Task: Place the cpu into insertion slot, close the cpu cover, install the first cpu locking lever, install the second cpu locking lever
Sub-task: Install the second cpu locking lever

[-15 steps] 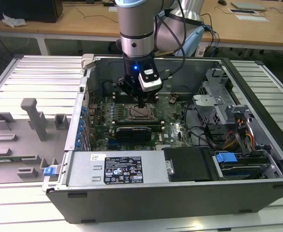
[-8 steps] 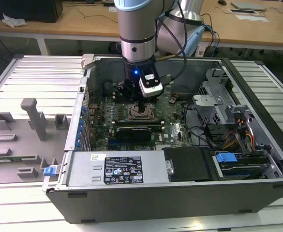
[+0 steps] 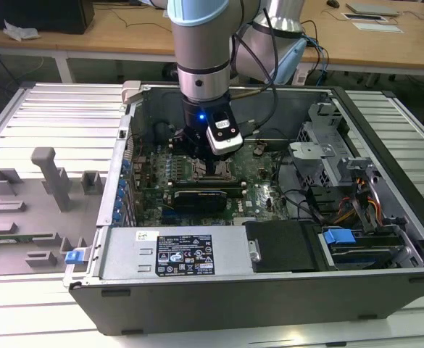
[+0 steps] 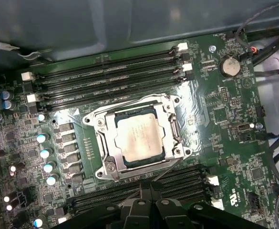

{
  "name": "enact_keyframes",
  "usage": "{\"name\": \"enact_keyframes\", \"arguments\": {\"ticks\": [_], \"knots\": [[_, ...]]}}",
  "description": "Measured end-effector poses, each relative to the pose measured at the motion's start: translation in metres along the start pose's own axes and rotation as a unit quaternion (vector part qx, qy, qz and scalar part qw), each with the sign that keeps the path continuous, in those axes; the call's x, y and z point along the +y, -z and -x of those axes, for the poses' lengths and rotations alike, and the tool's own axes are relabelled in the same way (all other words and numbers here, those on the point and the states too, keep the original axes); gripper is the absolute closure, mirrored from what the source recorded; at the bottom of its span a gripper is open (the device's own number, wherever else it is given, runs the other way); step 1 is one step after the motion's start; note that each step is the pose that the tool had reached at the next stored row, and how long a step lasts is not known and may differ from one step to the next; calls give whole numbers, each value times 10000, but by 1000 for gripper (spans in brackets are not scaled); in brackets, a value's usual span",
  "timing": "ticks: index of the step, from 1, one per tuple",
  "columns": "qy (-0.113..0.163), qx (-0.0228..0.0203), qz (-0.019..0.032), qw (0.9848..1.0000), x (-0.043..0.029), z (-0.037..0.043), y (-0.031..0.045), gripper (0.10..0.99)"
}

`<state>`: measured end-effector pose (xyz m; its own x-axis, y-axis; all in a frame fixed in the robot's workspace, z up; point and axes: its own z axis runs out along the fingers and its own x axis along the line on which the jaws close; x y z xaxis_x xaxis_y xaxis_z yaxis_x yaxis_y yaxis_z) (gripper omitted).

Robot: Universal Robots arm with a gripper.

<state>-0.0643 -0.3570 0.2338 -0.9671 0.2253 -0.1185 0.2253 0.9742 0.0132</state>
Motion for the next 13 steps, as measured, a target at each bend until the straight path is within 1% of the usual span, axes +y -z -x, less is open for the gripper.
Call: {"name": "enact_keyframes", "arguments": {"ticks": [4, 7, 9, 10, 12, 13], "knots": [[0, -1, 3, 10000, 1, -2, -7, 980], [0, 0, 2, 10000, -6, -33, -54, 980], [-2, 3, 12, 10000, -15, -54, -62, 980], [-9, 17, 74, 10000, -52, -84, -65, 980], [-18, 35, 153, 9999, -102, -109, -71, 980], [-21, 41, 179, 9998, -118, -114, -73, 980]]}}
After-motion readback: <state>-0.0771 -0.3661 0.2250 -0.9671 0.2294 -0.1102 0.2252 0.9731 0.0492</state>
